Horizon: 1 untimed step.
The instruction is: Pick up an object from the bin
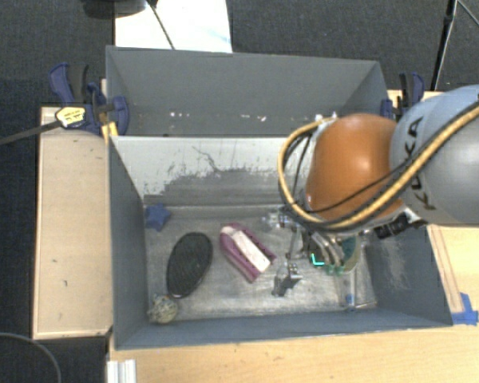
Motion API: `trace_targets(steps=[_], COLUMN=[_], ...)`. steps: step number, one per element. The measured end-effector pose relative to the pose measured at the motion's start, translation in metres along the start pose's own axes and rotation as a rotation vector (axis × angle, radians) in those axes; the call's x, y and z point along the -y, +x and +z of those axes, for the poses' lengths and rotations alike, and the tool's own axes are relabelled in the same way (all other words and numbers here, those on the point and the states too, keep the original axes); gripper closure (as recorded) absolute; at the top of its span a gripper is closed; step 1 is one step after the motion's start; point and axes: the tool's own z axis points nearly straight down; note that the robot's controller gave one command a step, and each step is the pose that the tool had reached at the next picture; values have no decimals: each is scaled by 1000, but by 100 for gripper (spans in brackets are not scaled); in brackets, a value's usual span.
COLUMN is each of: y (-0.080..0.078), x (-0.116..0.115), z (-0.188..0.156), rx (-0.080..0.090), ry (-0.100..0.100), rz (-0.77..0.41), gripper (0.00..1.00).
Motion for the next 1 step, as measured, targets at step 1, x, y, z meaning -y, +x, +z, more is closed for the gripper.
trace_targets(steps=[1], y=[-24], x=[-35], z=[103], rx=[14], ry=[-4], rz=[425], gripper=[0])
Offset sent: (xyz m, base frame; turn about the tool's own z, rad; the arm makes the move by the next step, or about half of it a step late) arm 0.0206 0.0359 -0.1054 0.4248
